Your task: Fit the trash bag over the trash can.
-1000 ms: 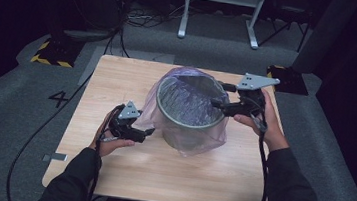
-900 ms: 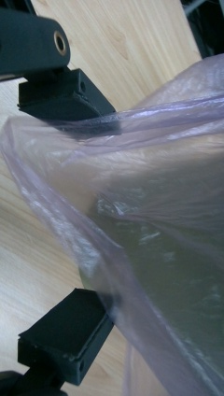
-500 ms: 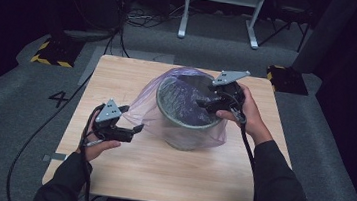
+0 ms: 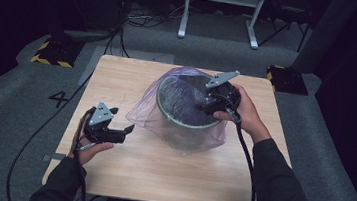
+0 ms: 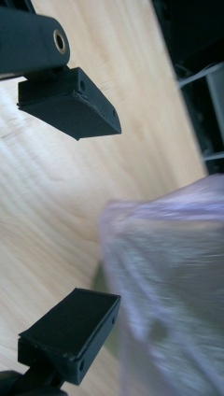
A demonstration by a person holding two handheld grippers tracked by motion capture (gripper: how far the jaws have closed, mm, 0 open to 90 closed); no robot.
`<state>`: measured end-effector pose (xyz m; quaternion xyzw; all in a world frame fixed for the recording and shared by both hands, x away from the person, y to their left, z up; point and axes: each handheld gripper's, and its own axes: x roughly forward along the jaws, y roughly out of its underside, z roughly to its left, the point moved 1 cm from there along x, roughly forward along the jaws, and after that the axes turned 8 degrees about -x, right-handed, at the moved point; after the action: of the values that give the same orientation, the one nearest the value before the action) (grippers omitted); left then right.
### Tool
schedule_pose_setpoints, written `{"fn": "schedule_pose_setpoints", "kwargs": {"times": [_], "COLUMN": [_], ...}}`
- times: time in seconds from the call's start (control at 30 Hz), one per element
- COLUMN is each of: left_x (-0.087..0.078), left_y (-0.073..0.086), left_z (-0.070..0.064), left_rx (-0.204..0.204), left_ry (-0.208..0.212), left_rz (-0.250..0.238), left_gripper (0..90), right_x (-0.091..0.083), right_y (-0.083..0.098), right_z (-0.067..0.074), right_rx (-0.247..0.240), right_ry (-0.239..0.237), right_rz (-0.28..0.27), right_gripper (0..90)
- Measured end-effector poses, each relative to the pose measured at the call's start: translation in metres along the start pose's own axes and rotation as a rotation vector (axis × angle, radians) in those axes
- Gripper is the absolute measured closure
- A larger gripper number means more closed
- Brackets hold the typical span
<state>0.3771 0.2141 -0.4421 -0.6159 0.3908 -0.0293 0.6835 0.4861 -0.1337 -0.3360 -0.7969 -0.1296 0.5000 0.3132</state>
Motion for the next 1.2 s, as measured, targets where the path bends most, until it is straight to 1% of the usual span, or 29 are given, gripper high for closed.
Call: {"fn": "schedule_pose_setpoints", "kwargs": {"times": [0.07,0.1,0.17,0.23,0.3,0.33,0.4,0.47,0.53,0.57,0.6,0.7,0.73,0.8,0.9,0.97,1.1,1.2], "left_x": [0.007,0.011,0.017,0.022,0.025,0.027,0.031,0.033,0.036,0.037,0.038,0.038,0.038,0.039,0.039,0.04,0.04,0.04], "left_y": [0.008,0.014,0.021,0.028,0.034,0.038,0.044,0.05,0.054,0.056,0.057,0.058,0.059,0.059,0.059,0.059,0.059,0.059], "left_z": [-0.004,-0.008,-0.012,-0.016,-0.02,-0.022,-0.026,-0.031,-0.034,-0.035,-0.036,-0.036,-0.036,-0.035,-0.034,-0.034,-0.034,-0.034], "left_rx": [0.017,0.025,0.048,0.058,0.07,0.077,0.087,0.107,0.107,0.115,0.116,0.104,0.1,0.078,0.063,0.061,0.061,0.06], "left_ry": [0.016,0.03,0.042,0.051,0.057,0.066,0.08,0.091,0.114,0.121,0.125,0.135,0.136,0.144,0.148,0.148,0.148,0.148], "left_rz": [0.039,0.066,0.107,0.14,0.172,0.189,0.222,0.241,0.254,0.265,0.268,0.263,0.263,0.265,0.276,0.276,0.275,0.275], "left_gripper": [15.5,15.5,15.6,15.6,15.7,15.7,15.7,16.0,15.7,15.7,15.9,15.5,15.5,15.4,14.8,14.5,14.5,14.5], "right_x": [0.001,0.002,0.003,0.004,0.004,0.005,0.005,0.006,0.007,0.008,0.008,0.01,0.011,0.012,0.014,0.016,0.018,0.019], "right_y": [0.0,0.0,0.0,0.0,-0.001,-0.001,-0.002,-0.003,-0.004,-0.004,-0.005,-0.006,-0.007,-0.008,-0.009,-0.01,-0.011,-0.011], "right_z": [0.0,0.0,-0.001,-0.001,-0.001,0.0,0.002,0.003,0.003,0.003,0.003,0.003,0.002,0.002,0.001,0.002,0.001,0.0], "right_rx": [-0.001,-0.001,-0.009,-0.013,-0.032,-0.052,-0.077,-0.11,-0.126,-0.129,-0.138,-0.146,-0.148,-0.143,-0.145,-0.146,-0.15,-0.141], "right_ry": [-0.001,0.004,0.011,0.014,0.015,0.018,0.013,0.006,-0.004,-0.011,-0.015,-0.033,-0.044,-0.059,-0.076,-0.085,-0.107,-0.11], "right_rz": [0.003,0.008,0.018,0.03,0.037,0.041,0.038,0.047,0.066,0.078,0.086,0.104,0.122,0.141,0.17,0.198,0.23,0.246], "right_gripper": [32.2,31.8,31.5,31.7,30.9,30.0,31.2,31.9,33.0,33.1,33.1,32.8,32.5,32.2,31.1,31.0,30.6,28.8]}}
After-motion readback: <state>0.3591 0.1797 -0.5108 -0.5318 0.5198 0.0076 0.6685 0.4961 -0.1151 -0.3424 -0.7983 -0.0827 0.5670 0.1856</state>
